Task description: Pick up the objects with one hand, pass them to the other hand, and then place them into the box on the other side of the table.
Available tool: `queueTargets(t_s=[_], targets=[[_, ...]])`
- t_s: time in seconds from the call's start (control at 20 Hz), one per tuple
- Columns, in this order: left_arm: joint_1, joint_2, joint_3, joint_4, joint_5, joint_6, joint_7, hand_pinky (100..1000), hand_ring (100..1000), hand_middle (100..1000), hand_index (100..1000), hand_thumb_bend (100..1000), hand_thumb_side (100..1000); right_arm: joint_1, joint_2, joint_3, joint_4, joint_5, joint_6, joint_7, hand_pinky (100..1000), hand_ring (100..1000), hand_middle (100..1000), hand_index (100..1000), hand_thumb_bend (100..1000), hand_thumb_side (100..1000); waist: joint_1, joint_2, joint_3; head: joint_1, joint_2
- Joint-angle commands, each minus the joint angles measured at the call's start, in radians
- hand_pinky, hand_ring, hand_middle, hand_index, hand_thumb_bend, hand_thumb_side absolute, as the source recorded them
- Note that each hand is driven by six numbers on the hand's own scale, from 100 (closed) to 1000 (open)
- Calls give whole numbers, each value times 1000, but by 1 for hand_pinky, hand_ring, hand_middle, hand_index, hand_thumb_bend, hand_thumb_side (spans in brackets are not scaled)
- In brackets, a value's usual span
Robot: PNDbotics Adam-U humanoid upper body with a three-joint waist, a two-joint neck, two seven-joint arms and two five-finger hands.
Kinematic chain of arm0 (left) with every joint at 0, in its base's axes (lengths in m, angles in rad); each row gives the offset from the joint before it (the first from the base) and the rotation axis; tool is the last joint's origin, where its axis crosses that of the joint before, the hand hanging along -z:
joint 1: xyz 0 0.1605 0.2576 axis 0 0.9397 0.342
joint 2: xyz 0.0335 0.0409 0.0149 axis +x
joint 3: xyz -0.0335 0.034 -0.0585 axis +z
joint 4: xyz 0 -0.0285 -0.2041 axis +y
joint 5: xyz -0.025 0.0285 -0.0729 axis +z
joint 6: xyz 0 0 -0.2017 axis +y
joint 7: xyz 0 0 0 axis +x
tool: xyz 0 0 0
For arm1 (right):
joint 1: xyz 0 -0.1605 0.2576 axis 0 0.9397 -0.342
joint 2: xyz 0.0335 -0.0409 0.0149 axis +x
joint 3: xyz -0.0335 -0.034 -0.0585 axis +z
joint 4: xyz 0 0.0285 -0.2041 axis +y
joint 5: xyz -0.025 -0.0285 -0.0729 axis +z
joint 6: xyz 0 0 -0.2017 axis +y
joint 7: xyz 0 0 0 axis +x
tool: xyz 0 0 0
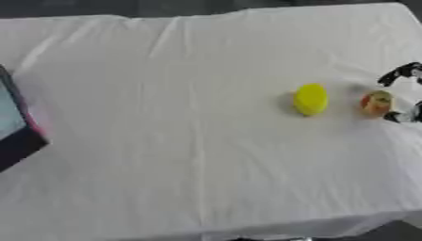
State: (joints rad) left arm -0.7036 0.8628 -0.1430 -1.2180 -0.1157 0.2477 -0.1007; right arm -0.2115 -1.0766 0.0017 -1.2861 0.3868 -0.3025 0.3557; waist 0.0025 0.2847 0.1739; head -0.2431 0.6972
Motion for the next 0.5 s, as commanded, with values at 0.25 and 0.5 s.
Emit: queueTargets(t_s=[0.25,0.5], targets=[[-7,22,24,-15,10,1,12,879,792,768,785,318,688,-12,-25,-12,25,27,14,-13,935,945,725,804,439,280,6,-1,5,-1,-23],[-5,19,25,-9,10,0,14,879,793,768,785,317,690,0,-21,-20,28,29,31,-41,928,932,690,763,448,320,8,7,6,-1,-17]])
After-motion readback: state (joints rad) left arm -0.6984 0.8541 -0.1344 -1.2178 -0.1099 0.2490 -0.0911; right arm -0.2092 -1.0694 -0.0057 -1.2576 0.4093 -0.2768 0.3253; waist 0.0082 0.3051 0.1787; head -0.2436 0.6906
